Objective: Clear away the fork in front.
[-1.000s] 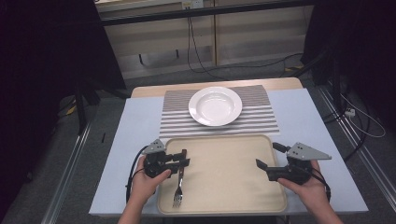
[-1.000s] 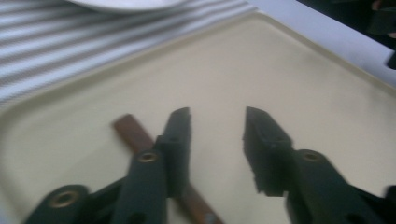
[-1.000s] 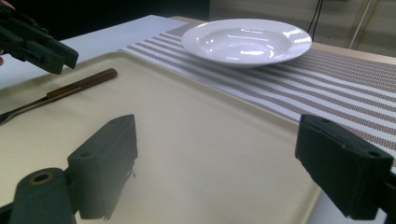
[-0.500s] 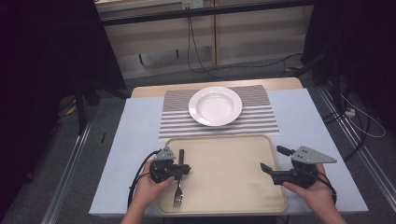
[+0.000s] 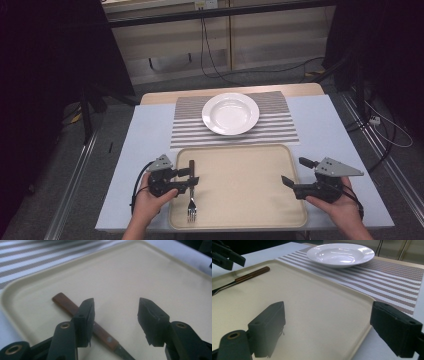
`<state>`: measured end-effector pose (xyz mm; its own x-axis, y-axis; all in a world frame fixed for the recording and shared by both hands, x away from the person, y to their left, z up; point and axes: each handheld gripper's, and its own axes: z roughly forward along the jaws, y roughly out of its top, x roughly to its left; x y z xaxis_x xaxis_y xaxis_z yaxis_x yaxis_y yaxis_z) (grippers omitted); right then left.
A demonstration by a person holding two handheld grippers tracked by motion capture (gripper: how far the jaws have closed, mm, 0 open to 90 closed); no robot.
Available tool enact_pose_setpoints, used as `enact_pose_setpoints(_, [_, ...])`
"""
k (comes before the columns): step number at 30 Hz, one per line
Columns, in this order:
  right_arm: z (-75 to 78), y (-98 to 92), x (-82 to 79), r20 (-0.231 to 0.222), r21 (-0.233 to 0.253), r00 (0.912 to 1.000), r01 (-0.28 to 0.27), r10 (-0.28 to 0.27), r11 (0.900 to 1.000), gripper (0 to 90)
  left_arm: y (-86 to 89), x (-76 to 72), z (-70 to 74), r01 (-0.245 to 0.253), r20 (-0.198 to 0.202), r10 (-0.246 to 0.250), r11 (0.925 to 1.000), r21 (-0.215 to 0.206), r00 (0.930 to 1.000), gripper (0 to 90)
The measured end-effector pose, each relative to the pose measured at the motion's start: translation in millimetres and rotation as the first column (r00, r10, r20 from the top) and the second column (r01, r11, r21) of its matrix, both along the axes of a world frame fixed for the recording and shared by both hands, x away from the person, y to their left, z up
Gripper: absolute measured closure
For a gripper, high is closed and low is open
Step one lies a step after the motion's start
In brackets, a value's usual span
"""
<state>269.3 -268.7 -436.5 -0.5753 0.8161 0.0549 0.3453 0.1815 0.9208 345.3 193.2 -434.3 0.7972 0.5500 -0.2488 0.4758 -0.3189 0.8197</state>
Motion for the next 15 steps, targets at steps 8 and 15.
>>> enact_pose_setpoints(8, [0.2,-1.5,-1.7,-0.004,-0.012,1.0,-0.005,0.005,1.0,12.5,28.7,-2.7,4.1,-0.066,0.021,0.066,0.9977,-0.015,0.9976,35.8])
enact_pose_setpoints(15, [-4.4,-7.7,-4.5,-0.003,-0.01,1.0,-0.001,0.001,1.0,12.6,42.2,-4.0,3.9,-0.096,0.028,0.096,0.9953,-0.009,0.995,26.8])
